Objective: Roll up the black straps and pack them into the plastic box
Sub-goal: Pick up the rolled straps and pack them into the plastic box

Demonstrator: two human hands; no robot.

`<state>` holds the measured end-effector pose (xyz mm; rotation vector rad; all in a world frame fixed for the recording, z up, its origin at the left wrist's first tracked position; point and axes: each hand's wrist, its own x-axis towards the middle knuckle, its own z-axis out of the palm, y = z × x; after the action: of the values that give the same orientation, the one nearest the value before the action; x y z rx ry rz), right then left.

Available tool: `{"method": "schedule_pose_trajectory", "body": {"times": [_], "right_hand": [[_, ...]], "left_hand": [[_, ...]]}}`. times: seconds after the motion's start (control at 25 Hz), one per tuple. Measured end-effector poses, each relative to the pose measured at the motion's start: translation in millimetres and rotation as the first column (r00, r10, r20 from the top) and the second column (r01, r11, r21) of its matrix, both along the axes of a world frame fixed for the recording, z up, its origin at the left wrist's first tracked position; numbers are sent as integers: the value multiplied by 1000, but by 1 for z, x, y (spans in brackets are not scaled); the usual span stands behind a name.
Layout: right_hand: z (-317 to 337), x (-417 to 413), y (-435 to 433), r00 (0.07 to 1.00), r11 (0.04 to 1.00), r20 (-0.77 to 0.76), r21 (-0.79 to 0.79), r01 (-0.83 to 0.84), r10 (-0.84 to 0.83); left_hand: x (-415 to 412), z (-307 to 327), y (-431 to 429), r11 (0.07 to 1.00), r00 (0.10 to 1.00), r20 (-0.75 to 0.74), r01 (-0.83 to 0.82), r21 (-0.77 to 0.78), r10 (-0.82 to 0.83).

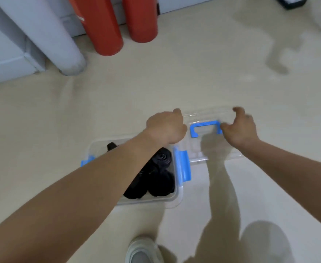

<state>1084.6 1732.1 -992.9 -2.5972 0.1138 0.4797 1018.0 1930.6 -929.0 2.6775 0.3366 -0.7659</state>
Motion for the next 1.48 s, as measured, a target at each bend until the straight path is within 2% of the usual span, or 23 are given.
{"method": "schedule_pose_trajectory", "body": {"times": [0.04,0.12,0.24,0.32,0.4,0.48,0.52,0.6,0.64,0.68,0.76,0.84,0.96,1.04,1.12,1.32,1.4,1.48], "right_hand": [[-12,-1,-19,988,995,-131,-56,80,-87],[-35,-9,-41,962,990,-251,-110,84,-109],[-55,-13,-49,981,992,-186,-122,34,-56],[-56,-2,-53,985,989,-115,-92,117,-127],[-52,7,-62,937,936,-90,70,345,-338],[-41,13,-73,804,756,-159,277,593,-573],[-30,16,-75,750,658,-218,370,655,-624],[-2,22,-72,736,539,-366,511,670,-569],[15,21,-66,763,525,-444,555,645,-470],[33,18,-57,800,551,-495,585,595,-338],[61,7,-34,852,699,-521,591,404,-52],[78,-17,-1,824,806,-544,554,209,160],[70,-66,41,782,874,-551,485,18,290],[55,-92,55,824,896,-490,441,-49,286],[46,-104,62,870,908,-430,418,-44,240],[42,-111,68,938,959,-289,260,-113,189],[43,-119,70,961,964,-244,256,-65,130],[41,-127,72,993,968,-96,247,-47,73]], "left_hand": [[15,-16,-8,997,987,-155,56,53,-47],[33,-38,-17,982,925,-369,142,124,-87],[55,-48,-34,982,901,-425,150,112,-89],[63,-50,-38,999,936,-350,-3,34,15],[71,-60,-37,967,963,-182,-223,-127,198],[78,-60,-36,845,906,21,-386,-370,423],[81,-52,-33,785,863,101,-394,-477,494],[77,-29,-17,740,799,248,-326,-588,548],[69,-15,-2,742,767,300,-317,-591,568],[54,-5,17,741,728,330,-351,-573,601],[9,15,59,725,646,363,-469,-505,671],[-51,28,93,725,634,353,-588,-358,688],[-133,23,107,689,600,365,-699,-193,711],[-173,12,105,644,543,390,-738,-202,744],[-196,-4,100,591,479,390,-768,-248,786],[-207,-18,89,381,290,267,-827,-413,919],[-209,-22,99,352,280,229,-846,-401,932],[-206,-22,102,295,230,194,-843,-450,954]]}}
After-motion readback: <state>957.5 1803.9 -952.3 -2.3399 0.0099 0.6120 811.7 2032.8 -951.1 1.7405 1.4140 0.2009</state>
